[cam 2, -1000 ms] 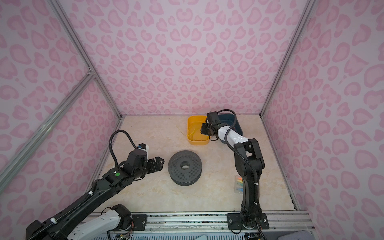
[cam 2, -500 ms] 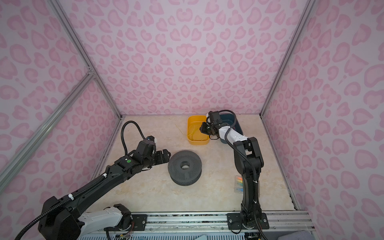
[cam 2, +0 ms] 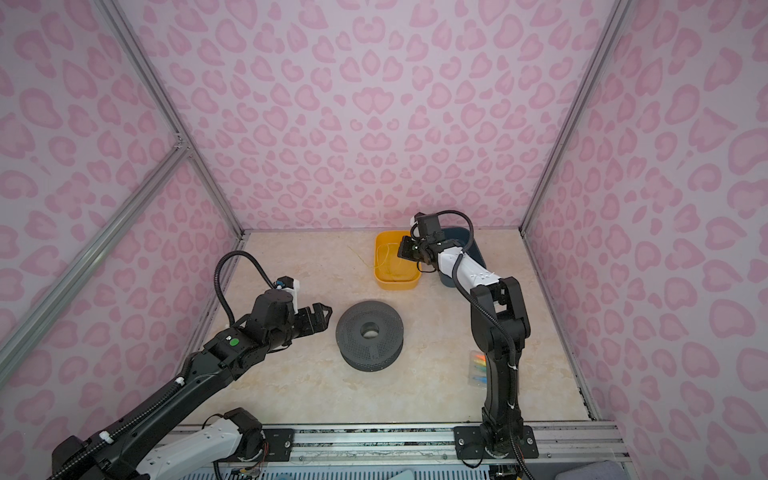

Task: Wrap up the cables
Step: 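Grasp the yellow-green wire with the right gripper and lift it above the spool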

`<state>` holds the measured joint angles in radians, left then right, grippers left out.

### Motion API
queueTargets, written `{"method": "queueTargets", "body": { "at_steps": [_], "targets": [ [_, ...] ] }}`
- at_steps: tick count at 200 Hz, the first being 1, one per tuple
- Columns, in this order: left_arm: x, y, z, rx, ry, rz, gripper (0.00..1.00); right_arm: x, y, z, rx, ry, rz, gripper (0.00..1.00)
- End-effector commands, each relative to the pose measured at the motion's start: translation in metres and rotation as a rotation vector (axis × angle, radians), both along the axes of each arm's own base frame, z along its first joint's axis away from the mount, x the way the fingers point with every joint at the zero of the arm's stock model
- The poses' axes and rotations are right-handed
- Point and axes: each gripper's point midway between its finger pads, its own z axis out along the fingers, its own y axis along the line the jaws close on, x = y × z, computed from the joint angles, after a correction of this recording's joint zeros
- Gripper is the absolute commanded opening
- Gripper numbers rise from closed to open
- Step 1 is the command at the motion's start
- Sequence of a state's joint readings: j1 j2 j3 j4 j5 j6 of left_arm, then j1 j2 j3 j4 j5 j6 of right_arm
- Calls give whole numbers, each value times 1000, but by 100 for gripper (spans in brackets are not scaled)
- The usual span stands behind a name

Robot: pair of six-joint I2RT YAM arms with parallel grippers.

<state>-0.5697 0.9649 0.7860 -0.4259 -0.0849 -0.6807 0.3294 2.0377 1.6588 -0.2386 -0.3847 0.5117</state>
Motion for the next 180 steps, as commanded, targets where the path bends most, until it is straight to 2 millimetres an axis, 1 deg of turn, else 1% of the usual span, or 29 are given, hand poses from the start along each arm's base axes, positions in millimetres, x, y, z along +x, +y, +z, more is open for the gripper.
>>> {"method": "queueTargets", "body": {
  "at_steps": [1,35,58,80,103,121,126,127,129,133,144,148,150,159,165,180],
  "targets": [
    [-1,6,6,12,-10,18,94,-1,-2,17,-21,-32,-1,0],
    [-2,7,18,10,-30,15,94,-4,-5,55,-10,-100,-9,0],
    [-2,8,29,2,-55,15,94,-11,-7,84,11,-146,-9,0],
    [-3,8,43,-9,-89,7,94,-25,-5,110,19,-187,2,0],
    [1,2,60,-60,-126,-3,93,-49,-1,130,21,-230,10,0],
    [6,-9,71,-137,-134,-31,93,-73,1,133,16,-247,9,0],
    [8,-14,75,-165,-137,-44,93,-79,2,140,19,-265,8,0],
    [7,-16,75,-172,-136,-51,93,-82,1,133,12,-253,8,0],
    [8,-17,77,-185,-140,-57,93,-85,1,130,8,-248,7,0],
    [10,-22,81,-213,-142,-73,93,-93,2,128,4,-248,6,0],
    [12,-35,89,-294,-148,-123,93,-107,2,130,0,-263,3,0],
    [13,-40,92,-323,-151,-141,93,-112,2,126,-10,-261,2,0],
    [14,-42,93,-335,-152,-148,93,-116,2,130,-8,-269,2,0],
    [16,-53,98,-395,-154,-188,94,-128,1,127,-26,-277,-10,0],
    [18,-61,101,-431,-159,-214,95,-136,1,129,-29,-292,-16,0],
    [22,-76,104,-511,-154,-262,97,-153,-4,127,-34,-307,-43,0]
  ]
}}
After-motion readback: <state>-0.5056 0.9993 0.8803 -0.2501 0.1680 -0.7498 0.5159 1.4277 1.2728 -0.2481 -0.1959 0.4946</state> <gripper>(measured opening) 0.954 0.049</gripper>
